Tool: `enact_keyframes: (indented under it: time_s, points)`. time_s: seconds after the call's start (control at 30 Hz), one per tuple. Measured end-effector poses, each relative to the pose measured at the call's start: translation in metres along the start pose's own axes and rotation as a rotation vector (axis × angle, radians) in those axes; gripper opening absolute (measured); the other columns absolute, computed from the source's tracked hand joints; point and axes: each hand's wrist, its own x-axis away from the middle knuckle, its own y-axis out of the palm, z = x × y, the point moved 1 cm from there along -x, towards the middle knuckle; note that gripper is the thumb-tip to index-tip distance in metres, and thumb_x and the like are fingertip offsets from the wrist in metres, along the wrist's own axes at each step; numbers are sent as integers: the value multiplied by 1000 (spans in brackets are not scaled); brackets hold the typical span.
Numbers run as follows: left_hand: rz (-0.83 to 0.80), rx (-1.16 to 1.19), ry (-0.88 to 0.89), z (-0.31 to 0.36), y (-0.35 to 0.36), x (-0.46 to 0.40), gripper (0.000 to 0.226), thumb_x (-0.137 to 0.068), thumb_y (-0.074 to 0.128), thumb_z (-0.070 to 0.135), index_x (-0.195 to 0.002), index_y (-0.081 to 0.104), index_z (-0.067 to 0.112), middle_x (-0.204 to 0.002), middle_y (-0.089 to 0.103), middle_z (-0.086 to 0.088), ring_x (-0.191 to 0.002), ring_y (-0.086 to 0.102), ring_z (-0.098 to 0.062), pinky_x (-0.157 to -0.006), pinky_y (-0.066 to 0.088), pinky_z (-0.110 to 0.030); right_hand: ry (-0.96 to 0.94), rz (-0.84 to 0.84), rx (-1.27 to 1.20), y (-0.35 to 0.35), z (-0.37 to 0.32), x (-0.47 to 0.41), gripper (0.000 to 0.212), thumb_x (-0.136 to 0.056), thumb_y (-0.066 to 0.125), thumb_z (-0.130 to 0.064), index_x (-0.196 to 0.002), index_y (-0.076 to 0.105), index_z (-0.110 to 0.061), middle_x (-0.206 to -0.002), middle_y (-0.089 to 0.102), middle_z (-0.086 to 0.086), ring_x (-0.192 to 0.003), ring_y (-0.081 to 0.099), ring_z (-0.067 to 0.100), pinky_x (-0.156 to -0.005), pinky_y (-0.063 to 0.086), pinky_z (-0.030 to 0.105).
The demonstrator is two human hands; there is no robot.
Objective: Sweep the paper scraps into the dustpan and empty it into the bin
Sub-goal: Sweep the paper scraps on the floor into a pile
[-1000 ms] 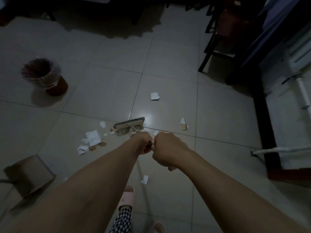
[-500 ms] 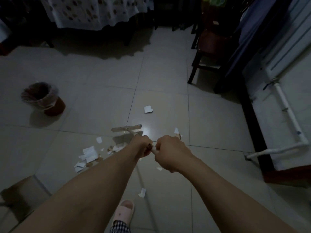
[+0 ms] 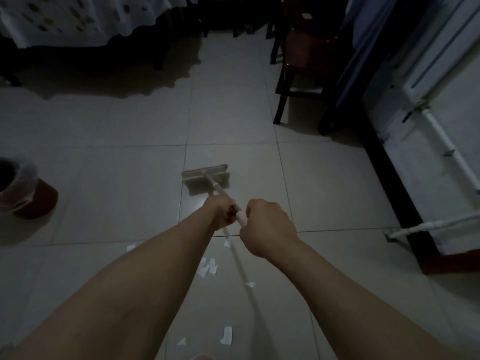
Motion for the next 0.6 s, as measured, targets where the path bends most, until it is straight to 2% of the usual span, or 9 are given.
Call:
enact_keyframes:
  time_s: [0.17, 0.23, 0.3, 0.33, 0.37, 0.43, 0.5, 0.6]
  points:
    - [-64, -12, 8, 4, -10, -42, 29, -95, 32, -9, -73, 47, 1, -66, 44, -10, -40, 39, -9, -32, 39, -15, 36, 6, -93, 26, 3, -43, 26, -91, 56, -21, -114, 60, -12, -111, 62, 9, -93, 60, 27, -68, 39, 27]
    - [-92, -31, 9, -1, -12, -49, 23, -96, 31, -9, -96, 52, -2, -70, 44, -10, -49, 39, -11, -37, 44, -17, 47, -6, -118, 36, 8, -51, 24, -89, 54, -18, -110, 62, -11, -104, 63, 10, -83, 58, 27, -68, 46, 29]
    - [-106, -42, 0, -10, -13, -55, 39, -97, 34, -10, -131, 46, 2, -74, 46, -10, -53, 41, -12, -50, 46, -22, 71, -25, -144, 47, 15, -53, 21, -88, 52, -16, -105, 64, -10, -94, 59, 9, -74, 56, 26, -69, 54, 32]
    - [-121, -48, 7, -14, -13, -56, 45, -96, 36, -11, -138, 42, 3, -76, 49, -11, -54, 42, -12, -54, 46, -24, 78, -33, -144, 51, 18, -52, 21, -88, 51, -15, -104, 64, -10, -93, 59, 8, -73, 55, 26, -68, 55, 32]
    - [-131, -70, 11, -18, -11, -56, 46, -96, 37, -11, -140, 41, 4, -80, 52, -13, -55, 45, -13, -56, 46, -25, 89, -42, -139, 54, 21, -49, 22, -87, 51, -14, -105, 64, -11, -96, 60, 8, -74, 56, 26, -66, 53, 31]
    - [-135, -119, 14, -25, -6, -52, 38, -95, 39, -11, -128, 51, 3, -89, 55, -18, -58, 49, -15, -54, 48, -25, 108, -57, -118, 60, 28, -41, 28, -87, 51, -14, -112, 63, -13, -103, 63, 10, -79, 59, 27, -65, 50, 30]
    - [-130, -145, 5, -35, -1, -43, 35, -94, 41, -11, -123, 55, 3, -84, 57, -17, -60, 53, -16, -52, 49, -25, 131, -73, -109, 62, 34, -30, 32, -87, 51, -15, -117, 61, -14, -107, 63, 10, -85, 61, 28, -68, 50, 31]
    - [-134, -137, -22, -56, 3, -31, 42, -93, 43, -10, -133, 51, 3, -73, 55, -11, -60, 55, -17, -53, 49, -26, 154, -98, -105, 65, 42, -7, 34, -88, 51, -16, -121, 57, -14, -113, 61, 8, -92, 62, 27, -69, 48, 30]
